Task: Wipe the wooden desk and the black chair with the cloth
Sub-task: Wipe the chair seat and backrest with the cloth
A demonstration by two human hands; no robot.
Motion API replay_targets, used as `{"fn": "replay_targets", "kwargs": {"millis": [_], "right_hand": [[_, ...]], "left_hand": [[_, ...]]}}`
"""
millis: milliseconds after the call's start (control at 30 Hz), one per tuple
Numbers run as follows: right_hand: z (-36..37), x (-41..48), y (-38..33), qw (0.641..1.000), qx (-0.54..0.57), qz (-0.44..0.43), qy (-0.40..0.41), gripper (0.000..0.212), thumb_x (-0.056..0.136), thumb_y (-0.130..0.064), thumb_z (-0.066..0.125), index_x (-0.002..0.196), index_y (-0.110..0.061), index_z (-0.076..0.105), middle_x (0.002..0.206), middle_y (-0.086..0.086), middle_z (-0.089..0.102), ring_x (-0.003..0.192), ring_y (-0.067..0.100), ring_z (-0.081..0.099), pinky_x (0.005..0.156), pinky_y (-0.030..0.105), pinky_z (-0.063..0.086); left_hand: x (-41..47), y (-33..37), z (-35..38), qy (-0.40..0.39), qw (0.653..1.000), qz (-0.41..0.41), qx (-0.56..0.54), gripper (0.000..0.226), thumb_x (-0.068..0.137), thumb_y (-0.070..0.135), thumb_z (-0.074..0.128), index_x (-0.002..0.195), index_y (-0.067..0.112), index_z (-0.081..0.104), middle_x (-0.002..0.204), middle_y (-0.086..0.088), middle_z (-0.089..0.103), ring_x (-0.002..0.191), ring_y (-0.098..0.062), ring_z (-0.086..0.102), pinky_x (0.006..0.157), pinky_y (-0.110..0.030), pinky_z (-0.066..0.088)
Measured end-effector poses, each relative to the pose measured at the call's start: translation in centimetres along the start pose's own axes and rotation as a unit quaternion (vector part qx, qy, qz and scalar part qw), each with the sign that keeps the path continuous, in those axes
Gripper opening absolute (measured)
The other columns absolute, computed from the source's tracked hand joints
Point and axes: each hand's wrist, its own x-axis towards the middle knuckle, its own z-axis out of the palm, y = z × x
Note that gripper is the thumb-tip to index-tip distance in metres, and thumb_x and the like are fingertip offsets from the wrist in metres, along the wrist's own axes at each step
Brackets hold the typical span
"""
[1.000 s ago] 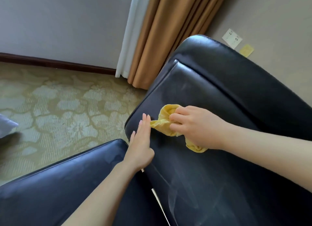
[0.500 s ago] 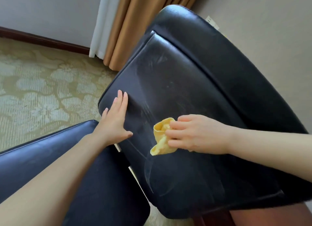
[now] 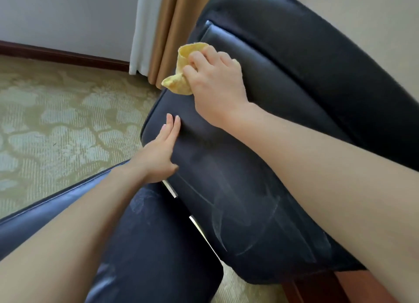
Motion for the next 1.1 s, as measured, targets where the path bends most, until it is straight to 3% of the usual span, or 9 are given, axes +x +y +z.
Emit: {"fn": "replay_targets", "kwargs": {"millis": [133, 267, 367, 600, 667, 767, 867, 933, 1100], "right_hand": [[2.4, -3.6, -1.2, 0.993, 0.010, -0.115, -0.025, 0.030, 0.090, -0.014, 0.033, 0.111, -0.012, 0.055, 0.118, 0.007, 0.053, 0.115, 0.028, 0.045, 0.086, 0.038, 0.033], [3.6, -8.9, -0.8, 0.977, -0.061, -0.199, -0.033, 0.022, 0.085, -0.012, 0.042, 0.094, -0.019, 0.061, 0.096, -0.003, 0.061, 0.095, 0.021, 0.057, 0.076, 0.031, 0.042], [3.8, -12.8, -0.6, 0.968, -0.020, -0.250, -0.034, 0.024, 0.081, -0.009, 0.043, 0.079, -0.023, 0.062, 0.083, -0.006, 0.059, 0.080, 0.017, 0.057, 0.069, 0.028, 0.044], [2.6, -23.7, 0.2, 0.902, 0.003, -0.398, -0.171, 0.020, 0.084, -0.015, 0.046, 0.079, -0.025, 0.064, 0.082, -0.009, 0.057, 0.080, 0.016, 0.055, 0.071, 0.030, 0.050], [2.3, -25.6, 0.7, 0.885, 0.003, -0.422, -0.198, 0.018, 0.084, -0.016, 0.051, 0.077, -0.025, 0.064, 0.080, -0.010, 0.055, 0.080, 0.015, 0.053, 0.071, 0.028, 0.049], [1.2, -26.6, 2.2, 0.872, -0.004, -0.445, -0.205, 0.025, 0.084, -0.016, 0.043, 0.073, -0.026, 0.063, 0.077, -0.012, 0.054, 0.081, 0.012, 0.052, 0.072, 0.025, 0.047], [0.2, -25.5, 3.6, 0.857, 0.017, -0.466, -0.217, 0.011, 0.084, -0.022, 0.054, 0.079, -0.026, 0.063, 0.083, -0.011, 0.054, 0.085, 0.015, 0.052, 0.074, 0.028, 0.048], [-0.5, -24.0, 4.6, 0.861, 0.010, -0.463, -0.209, 0.011, 0.086, -0.020, 0.053, 0.085, -0.024, 0.063, 0.090, -0.009, 0.057, 0.090, 0.016, 0.053, 0.076, 0.030, 0.048], [-2.4, -18.3, 6.8, 0.906, -0.012, -0.385, -0.176, 0.016, 0.088, -0.013, 0.050, 0.095, -0.025, 0.058, 0.101, -0.007, 0.054, 0.100, 0.018, 0.051, 0.082, 0.033, 0.045]], "left_hand": [[0.0, -0.1, 0.0, 0.001, 1.000, 0.002, 0.015, 0.109, 0.084, 0.010, 0.062, 0.143, 0.033, -0.027, 0.141, 0.024, -0.038, 0.114, -0.031, 0.053, 0.080, -0.043, 0.052], [0.0, 0.3, -0.4, -0.034, 0.999, -0.017, 0.019, 0.106, 0.084, -0.001, 0.053, 0.140, 0.035, -0.029, 0.147, 0.019, -0.036, 0.070, -0.016, 0.051, 0.058, -0.028, 0.044], [0.1, 0.4, -0.4, -0.040, 0.998, -0.027, 0.029, 0.103, 0.084, -0.003, 0.051, 0.146, 0.030, -0.023, 0.150, 0.018, -0.033, 0.066, -0.014, 0.049, 0.061, -0.031, 0.045], [-0.5, 1.3, 1.0, 0.027, 0.998, -0.036, 0.034, 0.101, 0.084, 0.000, 0.055, 0.148, 0.026, -0.020, 0.152, 0.016, -0.031, 0.082, -0.031, 0.056, 0.065, -0.036, 0.047], [-0.7, 1.2, 1.5, 0.065, 0.997, -0.034, 0.034, 0.100, 0.083, 0.001, 0.056, 0.149, 0.023, -0.016, 0.154, 0.013, -0.028, 0.098, -0.035, 0.057, 0.069, -0.035, 0.045], [-1.4, 2.3, 2.5, 0.126, 0.992, -0.009, -0.001, 0.098, 0.082, -0.002, 0.053, 0.150, 0.022, -0.013, 0.158, 0.007, -0.020, 0.136, -0.031, 0.035, 0.089, -0.037, 0.044], [-2.5, 3.6, 3.7, 0.176, 0.983, 0.054, 0.002, 0.097, 0.080, -0.005, 0.053, 0.151, 0.018, -0.009, 0.159, 0.002, -0.014, 0.147, -0.022, 0.003, 0.110, -0.033, 0.027], [-3.3, 4.1, 4.4, 0.166, 0.983, 0.082, 0.018, 0.097, 0.078, -0.005, 0.054, 0.151, 0.015, -0.007, 0.159, -0.001, -0.013, 0.147, -0.023, -0.002, 0.112, -0.032, 0.021], [-3.8, 5.4, 5.4, 0.098, 0.991, 0.081, 0.037, 0.096, 0.080, -0.001, 0.051, 0.150, 0.017, -0.011, 0.157, -0.002, -0.021, 0.146, -0.026, 0.001, 0.109, -0.040, 0.029]]}}
